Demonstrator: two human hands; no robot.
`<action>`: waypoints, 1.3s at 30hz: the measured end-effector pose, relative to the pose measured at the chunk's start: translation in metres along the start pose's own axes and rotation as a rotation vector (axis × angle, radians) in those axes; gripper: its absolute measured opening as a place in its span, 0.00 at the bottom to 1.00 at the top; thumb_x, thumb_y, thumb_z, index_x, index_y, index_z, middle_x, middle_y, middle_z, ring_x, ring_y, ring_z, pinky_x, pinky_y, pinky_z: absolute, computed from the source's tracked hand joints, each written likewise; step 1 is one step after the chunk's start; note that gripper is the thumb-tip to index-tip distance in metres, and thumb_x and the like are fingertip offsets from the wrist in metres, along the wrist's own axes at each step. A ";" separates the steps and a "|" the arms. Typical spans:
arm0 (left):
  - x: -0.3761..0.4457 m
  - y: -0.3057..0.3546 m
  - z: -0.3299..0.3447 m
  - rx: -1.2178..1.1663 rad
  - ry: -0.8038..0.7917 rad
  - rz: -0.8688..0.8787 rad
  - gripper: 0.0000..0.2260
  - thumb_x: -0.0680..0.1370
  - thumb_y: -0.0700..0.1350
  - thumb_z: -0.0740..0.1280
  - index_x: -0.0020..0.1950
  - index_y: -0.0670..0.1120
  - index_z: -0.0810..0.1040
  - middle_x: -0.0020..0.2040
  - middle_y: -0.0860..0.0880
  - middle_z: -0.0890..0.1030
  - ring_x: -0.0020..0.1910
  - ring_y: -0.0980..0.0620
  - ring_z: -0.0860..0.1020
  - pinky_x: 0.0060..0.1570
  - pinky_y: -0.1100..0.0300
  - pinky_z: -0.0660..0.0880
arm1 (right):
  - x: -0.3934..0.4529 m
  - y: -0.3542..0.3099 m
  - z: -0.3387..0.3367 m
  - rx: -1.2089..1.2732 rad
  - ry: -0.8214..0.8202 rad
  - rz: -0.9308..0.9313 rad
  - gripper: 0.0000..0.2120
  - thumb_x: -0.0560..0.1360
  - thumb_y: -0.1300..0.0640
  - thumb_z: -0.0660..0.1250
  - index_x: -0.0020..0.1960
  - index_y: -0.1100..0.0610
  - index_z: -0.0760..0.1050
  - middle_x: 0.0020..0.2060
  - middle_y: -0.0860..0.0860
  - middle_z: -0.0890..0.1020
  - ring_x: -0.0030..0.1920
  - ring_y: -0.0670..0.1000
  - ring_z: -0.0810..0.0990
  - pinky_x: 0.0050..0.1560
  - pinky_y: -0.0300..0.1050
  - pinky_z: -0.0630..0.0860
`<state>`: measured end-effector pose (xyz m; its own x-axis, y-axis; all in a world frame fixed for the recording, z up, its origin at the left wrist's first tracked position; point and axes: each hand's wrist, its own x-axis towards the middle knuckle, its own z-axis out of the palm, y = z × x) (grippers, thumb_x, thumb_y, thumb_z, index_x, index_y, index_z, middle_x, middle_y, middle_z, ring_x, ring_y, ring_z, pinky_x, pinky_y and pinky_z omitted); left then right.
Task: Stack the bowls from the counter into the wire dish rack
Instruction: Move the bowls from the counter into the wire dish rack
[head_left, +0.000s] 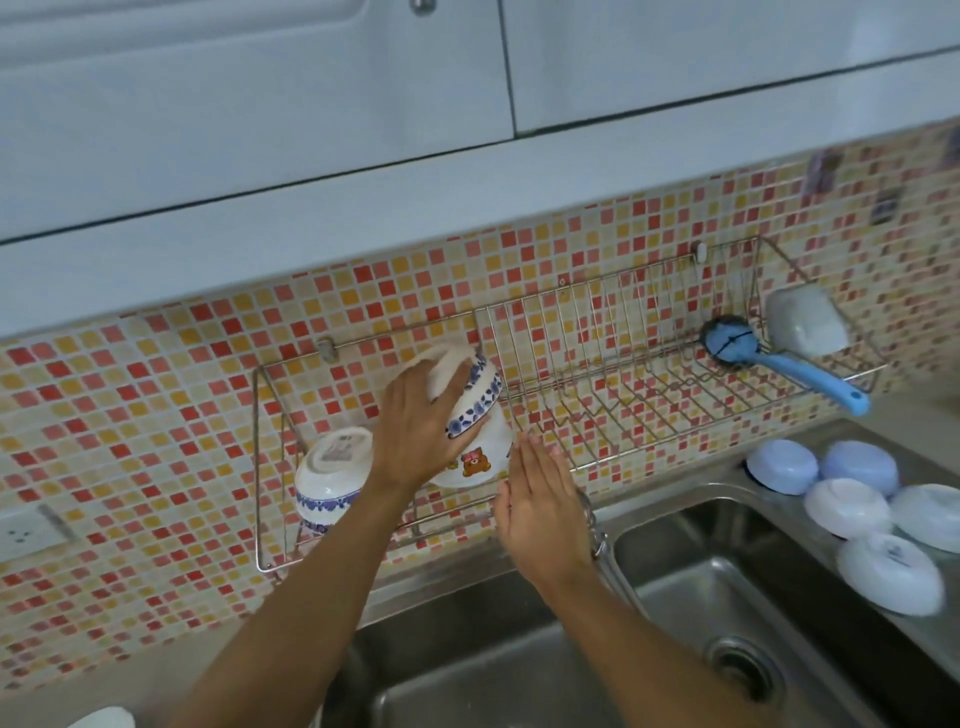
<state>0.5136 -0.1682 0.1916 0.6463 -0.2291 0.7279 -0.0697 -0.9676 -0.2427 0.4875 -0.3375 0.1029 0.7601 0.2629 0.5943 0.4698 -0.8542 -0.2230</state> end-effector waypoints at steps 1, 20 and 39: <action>0.000 0.001 0.003 0.005 -0.025 0.013 0.27 0.76 0.62 0.62 0.69 0.47 0.72 0.61 0.35 0.76 0.57 0.36 0.74 0.54 0.43 0.74 | 0.000 0.000 -0.001 0.002 -0.004 0.004 0.31 0.82 0.49 0.41 0.65 0.65 0.75 0.64 0.60 0.78 0.68 0.56 0.74 0.74 0.56 0.62; -0.011 0.003 0.011 -0.047 -0.293 0.006 0.31 0.74 0.68 0.53 0.72 0.52 0.69 0.62 0.38 0.73 0.60 0.39 0.72 0.57 0.47 0.74 | 0.000 -0.003 -0.001 0.003 -0.040 0.036 0.33 0.82 0.47 0.38 0.66 0.65 0.74 0.65 0.59 0.77 0.68 0.56 0.73 0.72 0.59 0.59; -0.033 0.005 0.001 -0.353 -0.346 -0.173 0.29 0.75 0.64 0.61 0.73 0.54 0.64 0.72 0.47 0.67 0.71 0.47 0.63 0.70 0.50 0.60 | -0.002 -0.004 -0.007 0.004 -0.006 0.028 0.29 0.81 0.50 0.43 0.65 0.65 0.75 0.63 0.60 0.79 0.67 0.56 0.75 0.75 0.54 0.59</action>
<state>0.4926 -0.1652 0.1665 0.8803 -0.0723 0.4689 -0.1532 -0.9787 0.1366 0.4813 -0.3371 0.1079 0.7754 0.2420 0.5833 0.4503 -0.8594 -0.2421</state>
